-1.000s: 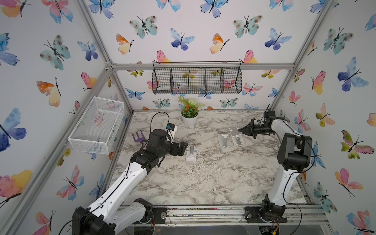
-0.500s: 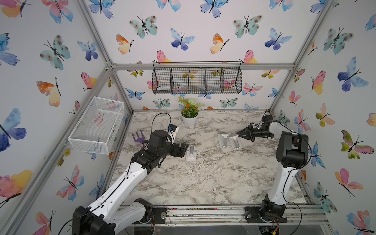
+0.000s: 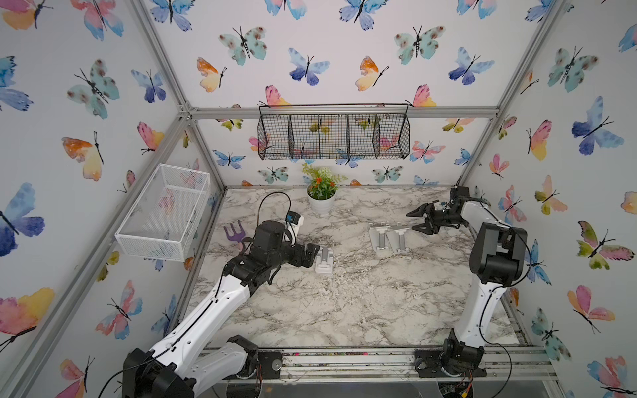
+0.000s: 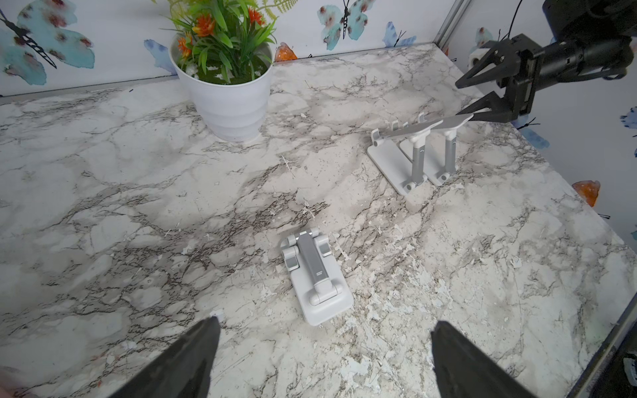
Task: Open the phone stand
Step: Place the phone stand at the center of the board.
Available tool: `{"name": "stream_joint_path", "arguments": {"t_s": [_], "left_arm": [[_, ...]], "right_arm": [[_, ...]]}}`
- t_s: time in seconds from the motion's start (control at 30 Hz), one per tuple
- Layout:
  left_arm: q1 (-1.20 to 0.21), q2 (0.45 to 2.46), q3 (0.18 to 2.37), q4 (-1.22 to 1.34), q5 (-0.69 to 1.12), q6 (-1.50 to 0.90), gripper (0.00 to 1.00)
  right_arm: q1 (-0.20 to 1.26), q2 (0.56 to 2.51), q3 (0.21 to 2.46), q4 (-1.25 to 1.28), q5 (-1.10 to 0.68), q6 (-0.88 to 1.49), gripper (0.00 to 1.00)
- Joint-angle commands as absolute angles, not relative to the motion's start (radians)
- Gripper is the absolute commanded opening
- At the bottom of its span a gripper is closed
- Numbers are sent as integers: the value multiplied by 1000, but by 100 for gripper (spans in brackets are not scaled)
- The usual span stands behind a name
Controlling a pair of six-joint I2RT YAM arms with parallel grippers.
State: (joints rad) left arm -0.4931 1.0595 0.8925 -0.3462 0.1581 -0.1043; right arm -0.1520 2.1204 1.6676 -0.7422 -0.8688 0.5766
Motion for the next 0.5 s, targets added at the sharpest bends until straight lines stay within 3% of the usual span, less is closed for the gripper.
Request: {"name": "stream_joint_path", "arguments": {"t_s": [0.0,0.2,0.47], "left_arm": [[-499,1057,885,-342,167,-98,98],[-500,1045,874,-343,154,-107,98],[-499,1003,840,-358,137,-129,98]], "right_arm": [[-158,2026,1707,-828,-692,546,80],[-141,1896,1673,-871,-575,524,97],[73,1703,1623,-943,-347,543,98]]}}
